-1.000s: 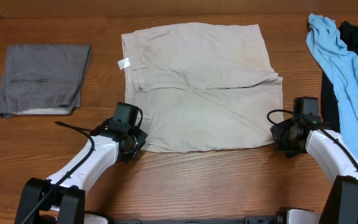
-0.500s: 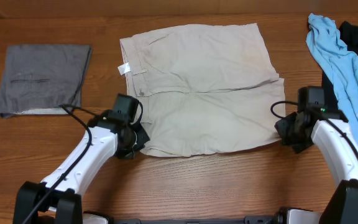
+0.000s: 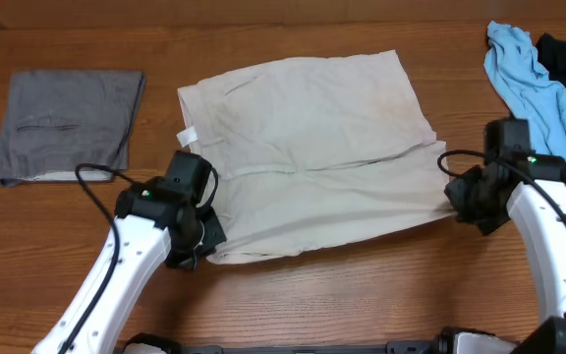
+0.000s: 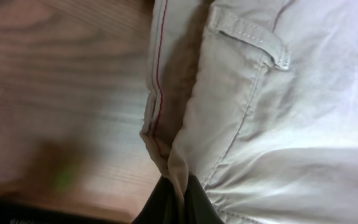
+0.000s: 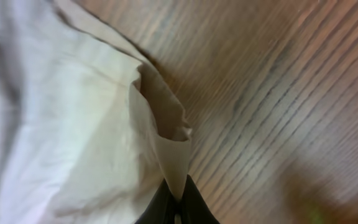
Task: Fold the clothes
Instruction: 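Lift the hem with both grippers and fold it up toward the waistband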
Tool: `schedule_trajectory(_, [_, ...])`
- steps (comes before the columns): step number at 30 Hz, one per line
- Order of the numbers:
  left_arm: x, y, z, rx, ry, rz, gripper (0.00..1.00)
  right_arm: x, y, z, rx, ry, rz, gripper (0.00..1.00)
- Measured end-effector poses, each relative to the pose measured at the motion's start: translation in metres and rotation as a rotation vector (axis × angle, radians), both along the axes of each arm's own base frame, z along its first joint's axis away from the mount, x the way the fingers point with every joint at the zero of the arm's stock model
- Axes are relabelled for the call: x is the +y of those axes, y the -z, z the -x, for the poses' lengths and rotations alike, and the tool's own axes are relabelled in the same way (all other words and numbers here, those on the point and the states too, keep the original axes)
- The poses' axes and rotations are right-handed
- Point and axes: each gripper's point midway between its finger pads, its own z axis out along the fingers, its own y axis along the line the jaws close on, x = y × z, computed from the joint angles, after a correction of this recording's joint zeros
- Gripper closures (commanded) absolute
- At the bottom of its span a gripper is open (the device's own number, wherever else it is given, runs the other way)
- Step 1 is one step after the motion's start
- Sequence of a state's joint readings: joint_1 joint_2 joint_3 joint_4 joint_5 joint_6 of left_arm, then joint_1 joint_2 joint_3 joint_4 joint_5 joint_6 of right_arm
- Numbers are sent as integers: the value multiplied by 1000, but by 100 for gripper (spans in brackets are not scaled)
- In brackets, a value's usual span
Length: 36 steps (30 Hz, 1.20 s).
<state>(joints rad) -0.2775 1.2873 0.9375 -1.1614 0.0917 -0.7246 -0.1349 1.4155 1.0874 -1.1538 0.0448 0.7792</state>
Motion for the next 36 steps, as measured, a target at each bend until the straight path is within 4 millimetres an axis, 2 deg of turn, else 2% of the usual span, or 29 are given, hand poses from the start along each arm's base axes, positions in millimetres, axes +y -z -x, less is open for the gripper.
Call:
schedule_trajectory(4, [1,-19,10,-39,4,22,96,3,-31,-11,-57,-44,-11,96])
schedule_trajectory(6, [0,-33,9,-87,4,35,96,5,-48,-23,-110,-78,-20,96])
schedule_trajectory(12, [-3,-82,-12,-259,1,67,96,13,-93,-66,-316,-174,1,96])
schedule_trajectory(18, [6,-114,-31,-376,-15,22,96,24,-117,-93,-444,-242,17,96])
schedule_trajectory(22, [10,-131,-52,-485,-35,-6,96,28,-135,-117,-548,-262,27,96])
schedule_trajectory(28, [16,-138,-78,-571,-65,-53,96,33,-137,-141,-613,-283,9,96])
schedule_trajectory(36, [34,-114,-121,-570,-125,-223,96,58,-118,-189,-675,-346,-1,96])
